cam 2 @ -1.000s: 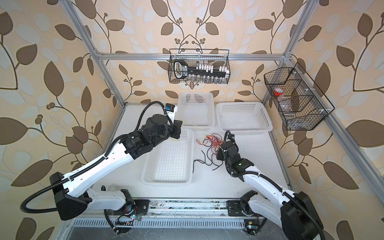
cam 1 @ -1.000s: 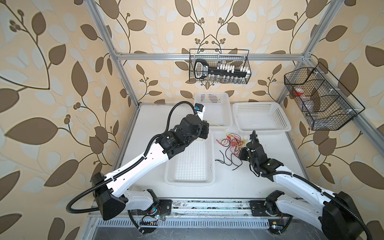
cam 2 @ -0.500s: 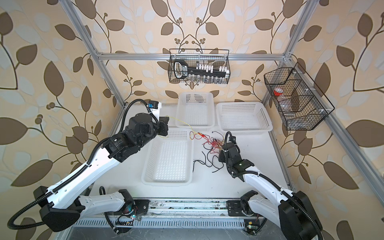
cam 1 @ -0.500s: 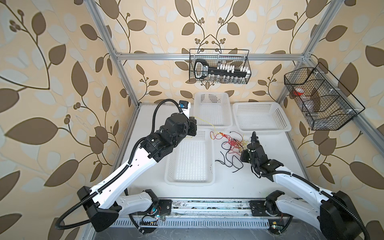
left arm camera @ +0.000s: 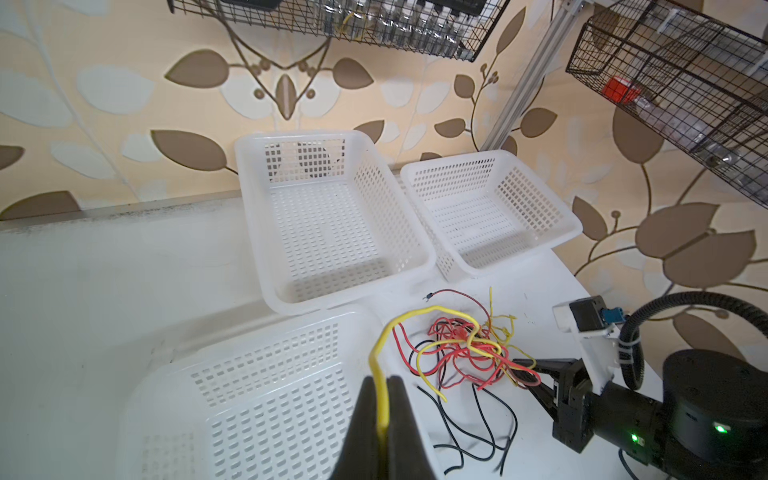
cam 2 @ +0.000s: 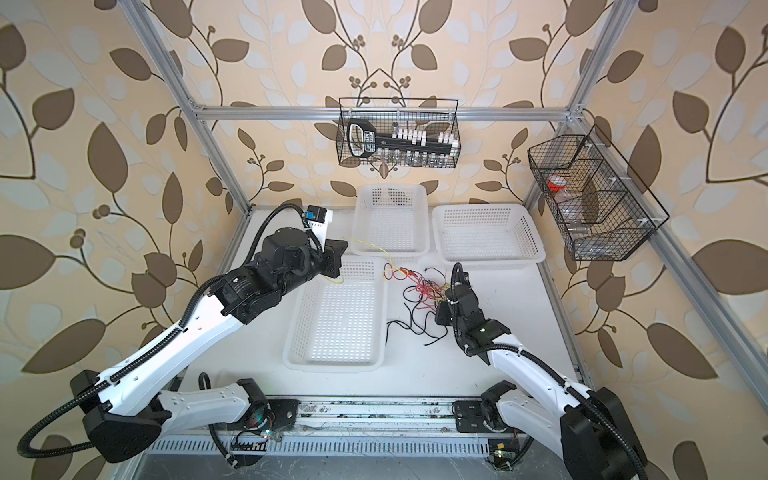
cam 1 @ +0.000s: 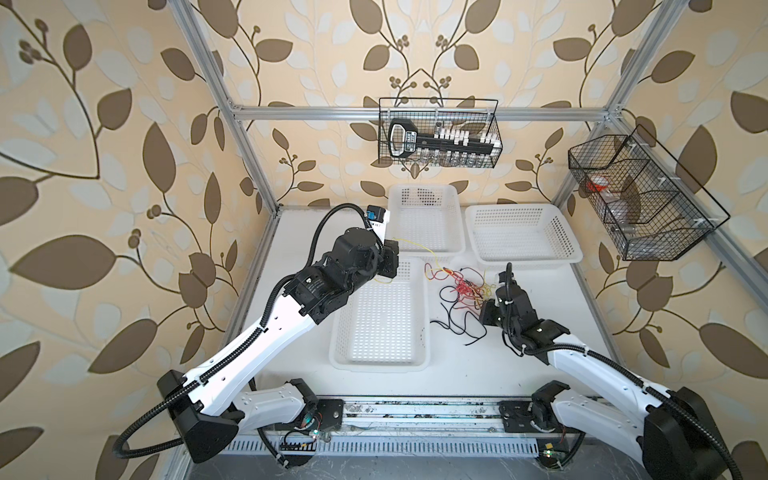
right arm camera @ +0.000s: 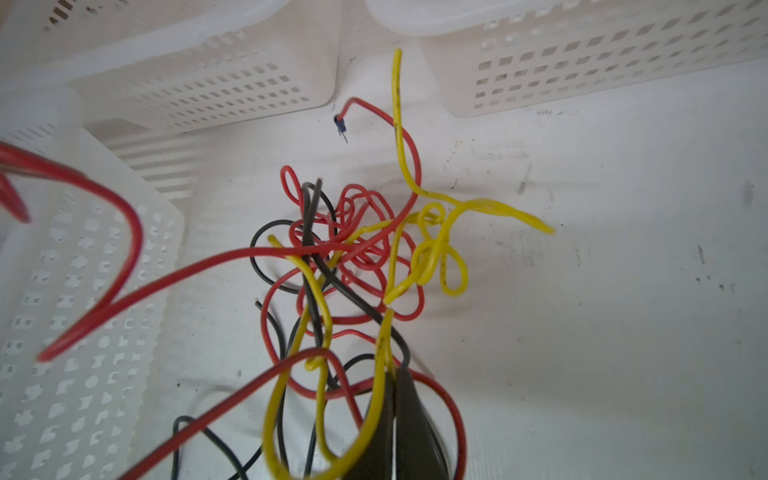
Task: Untangle the cables
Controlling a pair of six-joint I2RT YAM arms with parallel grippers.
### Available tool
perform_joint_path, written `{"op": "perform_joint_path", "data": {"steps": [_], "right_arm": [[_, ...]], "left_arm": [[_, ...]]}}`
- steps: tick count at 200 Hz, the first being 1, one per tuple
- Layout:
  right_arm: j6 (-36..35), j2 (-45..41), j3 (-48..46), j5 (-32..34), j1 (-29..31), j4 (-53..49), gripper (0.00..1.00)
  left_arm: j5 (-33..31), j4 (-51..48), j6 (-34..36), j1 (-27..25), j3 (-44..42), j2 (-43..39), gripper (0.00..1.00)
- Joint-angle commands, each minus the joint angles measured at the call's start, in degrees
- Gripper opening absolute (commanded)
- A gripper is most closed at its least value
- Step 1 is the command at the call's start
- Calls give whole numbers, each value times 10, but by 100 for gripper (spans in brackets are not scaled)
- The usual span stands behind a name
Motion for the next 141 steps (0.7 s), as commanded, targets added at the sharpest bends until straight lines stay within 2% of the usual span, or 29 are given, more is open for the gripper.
{"op": "perform_joint_path", "data": {"steps": [1, 80, 101, 141], "right_arm": [[-16, -25, 13, -21, -1, -8, 5], [-55, -103, 17, -66, 1, -13, 25], [-67, -107, 20, -91, 5, 4, 31], [-86, -85, 34, -118, 35, 40, 36]], "left_arm": [[48, 34, -5, 3, 9, 18, 0], [82, 46, -17, -19, 39, 83, 0], [83, 46, -15, -25, 47, 93, 0], [80, 42, -12, -30, 57, 103, 0]]}}
